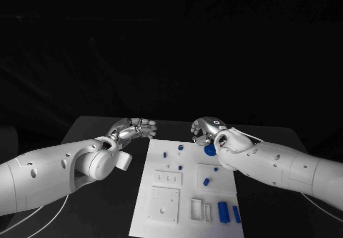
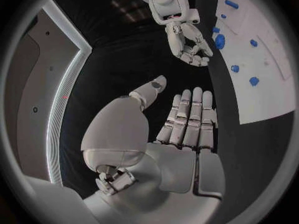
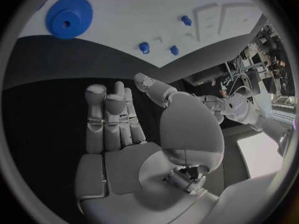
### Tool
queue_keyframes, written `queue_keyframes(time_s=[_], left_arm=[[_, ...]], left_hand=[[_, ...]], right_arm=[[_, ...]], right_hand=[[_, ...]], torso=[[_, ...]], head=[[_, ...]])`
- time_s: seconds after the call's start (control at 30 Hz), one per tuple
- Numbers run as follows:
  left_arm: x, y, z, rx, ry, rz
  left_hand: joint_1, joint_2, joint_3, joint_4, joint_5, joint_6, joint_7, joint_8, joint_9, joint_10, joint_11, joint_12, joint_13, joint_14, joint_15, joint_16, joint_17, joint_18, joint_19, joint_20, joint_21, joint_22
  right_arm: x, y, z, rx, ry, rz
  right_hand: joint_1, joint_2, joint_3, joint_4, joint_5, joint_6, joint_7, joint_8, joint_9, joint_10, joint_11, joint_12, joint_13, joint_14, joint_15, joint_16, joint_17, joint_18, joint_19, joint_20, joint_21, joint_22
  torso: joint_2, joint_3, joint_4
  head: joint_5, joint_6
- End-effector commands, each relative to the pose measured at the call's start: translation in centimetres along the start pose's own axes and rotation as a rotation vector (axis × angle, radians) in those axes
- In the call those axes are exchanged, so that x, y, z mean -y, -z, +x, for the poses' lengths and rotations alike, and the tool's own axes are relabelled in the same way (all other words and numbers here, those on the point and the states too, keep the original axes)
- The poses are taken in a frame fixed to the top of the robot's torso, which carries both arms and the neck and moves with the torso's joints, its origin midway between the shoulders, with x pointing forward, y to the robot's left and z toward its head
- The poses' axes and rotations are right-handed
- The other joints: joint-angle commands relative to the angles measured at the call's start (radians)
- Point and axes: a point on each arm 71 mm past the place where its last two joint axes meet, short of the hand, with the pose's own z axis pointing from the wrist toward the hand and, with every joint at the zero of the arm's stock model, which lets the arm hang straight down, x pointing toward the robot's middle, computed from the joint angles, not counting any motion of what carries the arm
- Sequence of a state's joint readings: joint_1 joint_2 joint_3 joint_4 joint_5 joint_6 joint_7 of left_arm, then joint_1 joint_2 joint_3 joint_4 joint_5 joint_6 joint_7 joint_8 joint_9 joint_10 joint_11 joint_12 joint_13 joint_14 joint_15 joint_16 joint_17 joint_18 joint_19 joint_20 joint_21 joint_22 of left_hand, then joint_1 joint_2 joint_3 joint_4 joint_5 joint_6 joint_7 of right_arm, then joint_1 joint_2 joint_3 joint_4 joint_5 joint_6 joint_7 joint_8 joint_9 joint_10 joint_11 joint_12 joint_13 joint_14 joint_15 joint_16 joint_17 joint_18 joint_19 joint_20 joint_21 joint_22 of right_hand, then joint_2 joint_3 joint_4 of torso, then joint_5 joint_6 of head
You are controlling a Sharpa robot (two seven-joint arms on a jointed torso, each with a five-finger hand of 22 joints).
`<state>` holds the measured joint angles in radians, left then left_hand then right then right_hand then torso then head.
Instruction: Assemble the parts on the task board
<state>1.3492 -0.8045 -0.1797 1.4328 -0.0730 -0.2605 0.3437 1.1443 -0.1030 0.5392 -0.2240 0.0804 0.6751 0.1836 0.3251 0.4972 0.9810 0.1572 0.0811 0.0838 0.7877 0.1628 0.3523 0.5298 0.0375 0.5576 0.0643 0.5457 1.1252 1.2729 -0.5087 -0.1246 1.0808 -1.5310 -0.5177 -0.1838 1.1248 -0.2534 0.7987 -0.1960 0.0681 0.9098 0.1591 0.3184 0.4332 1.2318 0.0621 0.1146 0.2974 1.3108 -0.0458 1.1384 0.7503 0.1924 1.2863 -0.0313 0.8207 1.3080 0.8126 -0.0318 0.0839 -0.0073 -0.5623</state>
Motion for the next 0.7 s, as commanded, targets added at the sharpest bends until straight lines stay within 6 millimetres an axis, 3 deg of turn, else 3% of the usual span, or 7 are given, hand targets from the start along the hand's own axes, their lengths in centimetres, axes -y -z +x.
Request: queue_keyframes(time_s=[0.03, 0.23, 0.3, 0.33, 0.4, 0.47, 0.7], left_arm=[[0.1, -0.2, 0.1, -0.010, 0.007, 0.011], [0.1, -0.4, 0.2, -0.016, 0.008, 0.013], [0.1, -0.4, 0.2, -0.017, 0.008, 0.012], [0.1, -0.4, 0.2, -0.017, 0.008, 0.012], [0.0, -0.4, 0.1, -0.018, 0.008, 0.011], [0.0, -0.4, 0.1, -0.017, 0.008, 0.010], [0.0, -0.4, 0.1, -0.022, 0.009, 0.010]], left_hand=[[-0.010, -0.001, 0.002, -0.007, -0.006, 0.009, -0.001, -0.003, 0.002, 0.012, -0.004, -0.002, 0.001, 0.006, 0.000, -0.002, 0.002, 0.012, -0.003, -0.001, 0.006, -0.001], [-0.012, 0.001, 0.003, -0.009, -0.007, 0.014, -0.013, -0.001, 0.004, 0.017, -0.019, -0.002, 0.002, 0.006, 0.000, -0.004, 0.003, 0.011, -0.004, -0.001, 0.007, -0.002], [-0.012, 0.001, 0.003, -0.010, -0.007, 0.015, -0.014, -0.001, 0.004, 0.018, -0.020, -0.002, 0.002, 0.006, 0.000, -0.004, 0.003, 0.011, -0.004, -0.001, 0.007, -0.002], [-0.013, 0.002, 0.003, -0.010, -0.007, 0.015, -0.015, -0.001, 0.004, 0.018, -0.021, -0.002, 0.002, 0.006, 0.000, -0.004, 0.003, 0.011, -0.004, -0.001, 0.007, -0.002], [-0.013, 0.002, 0.003, -0.010, -0.007, 0.015, -0.015, -0.001, 0.004, 0.018, -0.021, -0.002, 0.002, 0.006, 0.000, -0.004, 0.003, 0.011, -0.004, -0.001, 0.007, -0.002], [-0.013, 0.002, 0.003, -0.010, -0.007, 0.015, -0.015, -0.001, 0.004, 0.018, -0.021, -0.002, 0.002, 0.006, 0.000, -0.004, 0.003, 0.011, -0.004, -0.001, 0.007, -0.002], [-0.014, 0.002, 0.003, -0.010, -0.008, 0.016, -0.016, -0.001, 0.004, 0.019, -0.022, -0.002, 0.003, 0.006, 0.000, -0.004, 0.004, 0.011, -0.004, -0.001, 0.008, -0.002]], right_arm=[[0.5, 0.2, -0.9, -0.014, -0.044, -0.015], [2.9, 0.5, -1.4, -0.053, -0.023, 0.030], [3.5, 0.4, -1.4, -0.068, -0.016, 0.045], [3.7, 0.4, -1.3, -0.075, -0.014, 0.050], [4.1, 0.5, -1.2, -0.092, -0.008, 0.059], [4.3, 0.5, -1.0, -0.103, -0.006, 0.065], [5.3, 1.2, 1.1, -0.165, 0.024, 0.091]], right_hand=[[0.003, -0.016, -0.009, 0.009, -0.007, -0.020, -0.003, -0.008, -0.001, 0.091, -0.015, 0.039, 0.035, -0.003, -0.019, 0.006, -0.001, 0.069, -0.005, -0.009, 0.003, 0.019], [0.007, -0.021, -0.034, 0.021, -0.008, -0.031, -0.017, -0.012, 0.001, 0.131, -0.032, 0.122, 0.162, -0.005, -0.035, 0.015, 0.007, 0.069, -0.005, -0.013, 0.010, 0.020], [0.006, -0.023, -0.050, 0.029, -0.008, -0.036, -0.017, -0.015, 0.004, 0.101, -0.036, 0.222, 0.339, -0.005, -0.047, 0.016, 0.010, 0.069, -0.005, -0.013, 0.011, 0.018], [0.004, -0.025, -0.058, 0.028, -0.004, -0.039, -0.027, -0.018, 0.003, 0.093, -0.042, 0.270, 0.391, -0.003, -0.043, 0.019, 0.011, 0.069, -0.003, -0.014, 0.014, 0.019], [-0.004, -0.015, -0.070, 0.033, -0.001, -0.038, -0.024, -0.021, 0.004, 0.022, -0.045, 0.444, 0.582, 0.000, -0.050, 0.034, 0.025, 0.069, 0.003, -0.017, 0.026, 0.022], [-0.005, -0.014, -0.073, 0.031, 0.007, -0.040, -0.022, -0.025, 0.004, -0.037, -0.044, 0.564, 0.702, -0.005, -0.050, 0.047, 0.041, 0.069, 0.002, -0.022, 0.040, 0.023], [-0.034, -0.013, -0.104, 0.021, 0.021, -0.055, -0.016, -0.038, 0.004, -0.073, -0.034, 0.841, 0.921, -0.013, -0.036, 0.134, 0.143, 0.069, 0.003, -0.030, 0.122, 0.026]], torso=[[-0.008, 0.0037, -0.0127], [-0.016, 0.0057, -0.0213], [-0.018, 0.0064, -0.0234], [-0.018, 0.0074, -0.0249], [-0.018, 0.0092, -0.0262], [-0.017, 0.0113, -0.0268], [-0.017, 0.0090, -0.0248]], head=[[0.002, 0.002], [0.000, 0.004], [-0.001, 0.005], [-0.001, 0.004], [-0.001, 0.002], [-0.004, -0.001], [-0.016, -0.006]])
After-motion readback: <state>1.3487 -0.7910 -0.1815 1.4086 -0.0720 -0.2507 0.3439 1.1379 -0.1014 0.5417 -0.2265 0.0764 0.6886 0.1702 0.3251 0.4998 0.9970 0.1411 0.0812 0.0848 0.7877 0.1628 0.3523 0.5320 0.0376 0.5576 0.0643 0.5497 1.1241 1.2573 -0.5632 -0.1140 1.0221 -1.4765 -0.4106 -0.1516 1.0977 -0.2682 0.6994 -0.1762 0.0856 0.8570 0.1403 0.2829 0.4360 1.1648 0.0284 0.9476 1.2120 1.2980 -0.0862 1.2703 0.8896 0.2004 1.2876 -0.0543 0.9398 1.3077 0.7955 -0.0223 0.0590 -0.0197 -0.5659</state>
